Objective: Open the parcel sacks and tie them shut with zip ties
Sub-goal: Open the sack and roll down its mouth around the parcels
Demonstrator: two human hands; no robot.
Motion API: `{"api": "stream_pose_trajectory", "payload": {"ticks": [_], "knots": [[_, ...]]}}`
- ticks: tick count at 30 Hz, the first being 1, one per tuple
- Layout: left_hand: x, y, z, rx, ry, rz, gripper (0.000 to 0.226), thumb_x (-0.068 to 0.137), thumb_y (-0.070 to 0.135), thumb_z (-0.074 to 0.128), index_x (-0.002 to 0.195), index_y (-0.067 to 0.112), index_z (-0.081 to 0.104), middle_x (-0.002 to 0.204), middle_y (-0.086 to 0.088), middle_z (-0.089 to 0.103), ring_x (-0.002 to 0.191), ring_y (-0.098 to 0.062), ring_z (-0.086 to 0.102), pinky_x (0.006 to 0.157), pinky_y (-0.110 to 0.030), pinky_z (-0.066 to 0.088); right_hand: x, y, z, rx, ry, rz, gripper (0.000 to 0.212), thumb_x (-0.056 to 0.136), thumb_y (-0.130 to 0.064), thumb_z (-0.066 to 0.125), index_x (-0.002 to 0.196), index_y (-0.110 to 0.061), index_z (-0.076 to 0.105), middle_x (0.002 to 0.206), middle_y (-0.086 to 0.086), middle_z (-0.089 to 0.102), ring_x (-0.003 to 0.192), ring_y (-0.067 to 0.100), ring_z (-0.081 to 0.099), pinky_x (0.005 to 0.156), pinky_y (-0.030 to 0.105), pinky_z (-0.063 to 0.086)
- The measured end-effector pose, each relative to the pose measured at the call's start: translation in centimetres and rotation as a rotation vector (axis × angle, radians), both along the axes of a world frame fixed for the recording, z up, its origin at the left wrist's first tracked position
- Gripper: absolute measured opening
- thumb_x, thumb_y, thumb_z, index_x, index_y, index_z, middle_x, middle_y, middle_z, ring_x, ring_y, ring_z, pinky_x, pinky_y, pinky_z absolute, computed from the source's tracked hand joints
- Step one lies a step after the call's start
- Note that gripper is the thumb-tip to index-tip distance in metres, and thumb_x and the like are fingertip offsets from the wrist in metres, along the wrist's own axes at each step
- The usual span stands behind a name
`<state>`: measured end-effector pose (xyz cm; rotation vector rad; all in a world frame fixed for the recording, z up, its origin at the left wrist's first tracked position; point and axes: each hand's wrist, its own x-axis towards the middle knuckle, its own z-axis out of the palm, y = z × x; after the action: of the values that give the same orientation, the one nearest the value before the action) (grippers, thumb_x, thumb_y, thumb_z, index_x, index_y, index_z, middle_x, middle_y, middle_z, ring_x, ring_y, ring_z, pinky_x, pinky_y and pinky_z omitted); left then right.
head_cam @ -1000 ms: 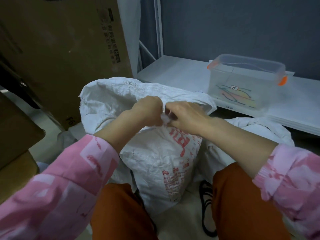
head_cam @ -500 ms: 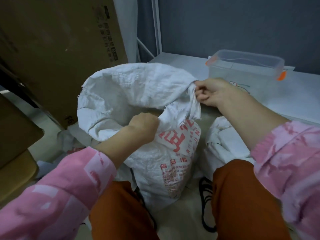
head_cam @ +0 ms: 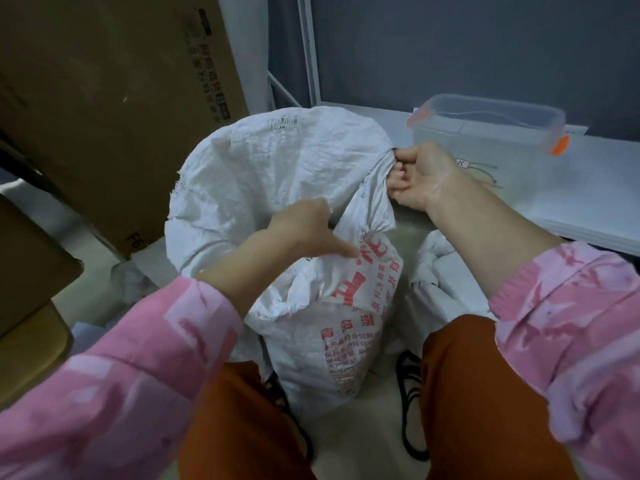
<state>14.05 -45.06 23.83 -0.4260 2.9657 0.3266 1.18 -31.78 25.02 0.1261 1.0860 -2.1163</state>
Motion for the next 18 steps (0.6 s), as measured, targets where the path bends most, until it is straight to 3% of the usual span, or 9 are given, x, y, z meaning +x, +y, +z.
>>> {"api": "stream_pose_trajectory", "payload": {"ticks": [3, 6, 8, 10, 11, 13, 16, 18], "knots": [[-1.1, 1.9, -1.4, 0.053, 0.093, 0.011, 0.053, 0.066, 0.059, 0.075, 0.090, 0.019, 0.050, 0.081, 0.004, 0.055, 0.074, -0.015, 0.054, 0.060, -0.027, 0.045, -0.1, 0.2, -0.1, -0.019, 0.006, -0.001, 0.030, 0.093, -0.005, 0.034, 0.065, -0.011, 0.041, 0.052, -0.002, 0.030, 0.039, 0.006, 0.022, 0.034, 0.014, 0.014], [-1.7, 2.5, -3.1, 0.061, 0.206, 0.005, 0.029, 0.084, 0.033, 0.066, 0.072, 0.018, 0.044, 0.074, 0.000, 0.052, 0.071, -0.022, 0.055, 0.058, -0.029, 0.040, -0.6, 0.9, -0.4, 0.107, 0.084, -0.052, 0.023, 0.091, -0.004, 0.040, 0.069, -0.011, 0.043, 0.056, -0.001, 0.034, 0.041, 0.007, 0.024, 0.034, 0.015, 0.015], [-2.2, 2.2, -3.5, 0.051, 0.279, 0.051, 0.016, 0.087, 0.022, 0.057, 0.075, 0.016, 0.049, 0.076, -0.003, 0.056, 0.071, -0.024, 0.056, 0.059, -0.030, 0.043, -0.8, 1.3, -0.4, 0.404, 0.324, -0.173, 0.017, 0.086, -0.003, 0.051, 0.073, -0.012, 0.045, 0.062, 0.003, 0.037, 0.046, 0.010, 0.028, 0.036, 0.019, 0.020], [-2.6, 1.6, -3.6, 0.092, 0.341, 0.128, 0.022, 0.085, 0.013, 0.054, 0.066, 0.018, 0.045, 0.067, -0.001, 0.052, 0.062, -0.020, 0.052, 0.051, -0.026, 0.038, 0.0, 1.6, -0.4, 0.782, 0.727, -0.274, 0.015, 0.080, -0.010, 0.059, 0.071, -0.016, 0.048, 0.068, 0.005, 0.043, 0.054, 0.015, 0.038, 0.047, 0.023, 0.030], [-2.9, 1.4, -3.6, 0.107, 0.359, 0.166, 0.027, 0.084, 0.010, 0.052, 0.062, 0.020, 0.041, 0.063, 0.000, 0.049, 0.058, -0.019, 0.049, 0.046, -0.024, 0.033, 0.7, 1.6, -0.4, 0.904, 0.902, -0.270, 0.011, 0.081, -0.015, 0.060, 0.073, -0.016, 0.052, 0.072, 0.003, 0.049, 0.059, 0.016, 0.045, 0.053, 0.022, 0.035], [-3.3, 1.3, -3.4, 0.122, 0.378, 0.207, 0.031, 0.082, 0.006, 0.051, 0.058, 0.021, 0.038, 0.059, 0.001, 0.045, 0.056, -0.018, 0.047, 0.043, -0.022, 0.028, 2.7, 1.5, -0.4, 1.009, 1.050, -0.089, 0.015, 0.085, -0.022, 0.061, 0.073, -0.016, 0.058, 0.067, 0.001, 0.053, 0.058, 0.013, 0.048, 0.050, 0.019, 0.039], [-3.5, 2.2, -3.3, 0.126, 0.398, 0.180, 0.023, 0.083, 0.010, 0.055, 0.063, 0.018, 0.047, 0.064, 0.001, 0.052, 0.063, -0.020, 0.054, 0.050, -0.026, 0.039, 4.4, 1.2, -1.8, 1.025, 0.934, 0.207, 0.022, 0.086, -0.037, 0.061, 0.075, -0.019, 0.055, 0.065, -0.002, 0.053, 0.054, 0.010, 0.048, 0.047, 0.023, 0.034], [-3.2, 3.1, -3.3, 0.194, 0.373, 0.095, 0.007, 0.083, 0.014, 0.060, 0.078, 0.015, 0.057, 0.077, -0.001, 0.060, 0.074, -0.020, 0.059, 0.060, -0.031, 0.049, 4.1, 0.9, -2.8, 0.867, 0.729, 0.243, 0.021, 0.085, -0.038, 0.064, 0.088, -0.018, 0.059, 0.073, -0.001, 0.060, 0.057, 0.009, 0.053, 0.044, 0.021, 0.035]]}}
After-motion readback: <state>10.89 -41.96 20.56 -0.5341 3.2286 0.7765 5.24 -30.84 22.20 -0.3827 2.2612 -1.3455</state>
